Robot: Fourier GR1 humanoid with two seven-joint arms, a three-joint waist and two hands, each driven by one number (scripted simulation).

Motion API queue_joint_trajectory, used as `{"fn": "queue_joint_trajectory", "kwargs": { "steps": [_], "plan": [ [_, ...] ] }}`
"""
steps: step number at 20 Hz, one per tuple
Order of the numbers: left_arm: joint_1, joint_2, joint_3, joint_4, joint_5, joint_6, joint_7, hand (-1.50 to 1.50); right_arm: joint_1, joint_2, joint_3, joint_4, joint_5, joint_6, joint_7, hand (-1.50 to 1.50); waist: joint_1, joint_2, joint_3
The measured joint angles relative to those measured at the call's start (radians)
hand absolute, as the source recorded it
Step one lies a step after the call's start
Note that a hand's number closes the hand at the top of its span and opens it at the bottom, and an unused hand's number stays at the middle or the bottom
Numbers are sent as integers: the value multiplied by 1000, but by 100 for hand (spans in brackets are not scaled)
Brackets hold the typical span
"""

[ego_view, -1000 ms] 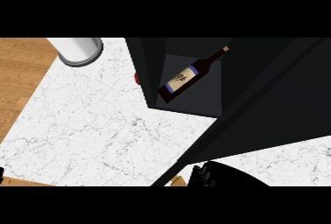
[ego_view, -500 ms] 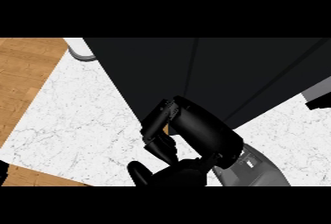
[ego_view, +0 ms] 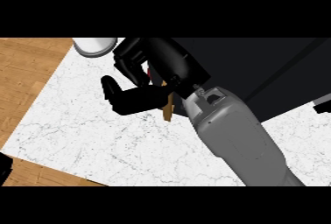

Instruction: Pick up the wine, place it into the cabinet and close the cabinet

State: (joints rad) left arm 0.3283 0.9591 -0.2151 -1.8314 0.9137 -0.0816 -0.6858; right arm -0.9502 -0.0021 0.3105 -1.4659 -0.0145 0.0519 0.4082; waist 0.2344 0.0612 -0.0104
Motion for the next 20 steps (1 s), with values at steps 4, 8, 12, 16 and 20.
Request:
{"fn": "queue_joint_trajectory", "kwargs": {
  "steps": [4, 8, 12, 16, 20],
  "plan": [
    [-19, -4, 1, 10, 0, 1, 5, 150, -84, 3, -16, 107, -43, -11, -9, 150, 3, -1, 2],
    [-30, -8, -1, 14, 0, 1, 10, 150, -125, 3, -19, 169, -115, -23, -21, 150, -1, -8, 2],
    [-34, -15, 3, 25, 0, 4, 8, 150, -136, 3, -18, 203, -170, -33, -34, 150, -11, -20, -4],
    [-33, -20, 5, 33, 3, 7, 9, 150, -145, 3, -14, 232, -202, -37, -50, 150, -21, -30, -10],
    [-27, -27, 5, 39, 3, 10, 7, 150, -151, 2, -10, 258, -217, -24, -76, 150, -31, -38, -17]
  ]
}}
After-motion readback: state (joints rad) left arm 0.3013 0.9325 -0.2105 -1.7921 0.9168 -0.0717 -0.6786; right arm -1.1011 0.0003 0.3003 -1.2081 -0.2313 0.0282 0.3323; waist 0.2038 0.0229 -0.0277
